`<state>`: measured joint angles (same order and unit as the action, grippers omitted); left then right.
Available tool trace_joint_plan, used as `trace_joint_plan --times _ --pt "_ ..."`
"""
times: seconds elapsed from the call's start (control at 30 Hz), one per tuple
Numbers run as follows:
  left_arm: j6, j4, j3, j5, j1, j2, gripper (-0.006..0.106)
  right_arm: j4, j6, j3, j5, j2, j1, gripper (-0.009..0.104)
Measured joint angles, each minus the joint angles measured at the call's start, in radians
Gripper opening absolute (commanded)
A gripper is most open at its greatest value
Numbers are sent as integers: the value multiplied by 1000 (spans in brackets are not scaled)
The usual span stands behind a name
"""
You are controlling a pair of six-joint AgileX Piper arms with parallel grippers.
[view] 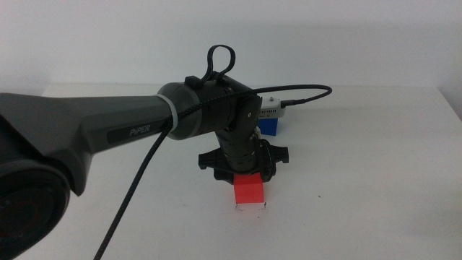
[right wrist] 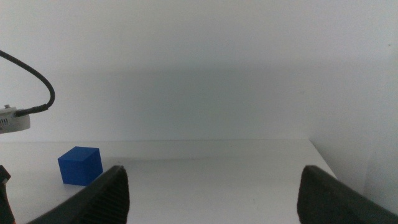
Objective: Stack red cubes first, then green, then blue cubes in a specific spot.
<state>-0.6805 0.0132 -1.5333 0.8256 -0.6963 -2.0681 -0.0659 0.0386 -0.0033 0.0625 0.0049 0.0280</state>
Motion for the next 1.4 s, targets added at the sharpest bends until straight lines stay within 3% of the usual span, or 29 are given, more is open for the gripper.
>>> trace_joint_plan --times 0.2,0.4,0.63,0.73,0.9,1.1,1.2,1.4 --pt "0 -4 0 6 0 0 94 0 0 0 0 0 0 93" --pt "63 -13 7 40 9 88 94 0 0 0 0 0 0 93" --pt "110 192 51 211 149 377 94 0 0 0 0 0 0 93" --pt "191 209 124 273 296 448 94 0 0 0 0 0 0 93" --pt "450 152 196 275 619 475 94 0 0 0 0 0 0 93" --pt "739 -65 199 154 915 417 94 0 0 0 0 0 0 93" --pt "860 -154 199 119 974 351 94 0 0 0 0 0 0 93" --pt "934 -188 199 14 984 232 94 0 0 0 0 0 0 93"
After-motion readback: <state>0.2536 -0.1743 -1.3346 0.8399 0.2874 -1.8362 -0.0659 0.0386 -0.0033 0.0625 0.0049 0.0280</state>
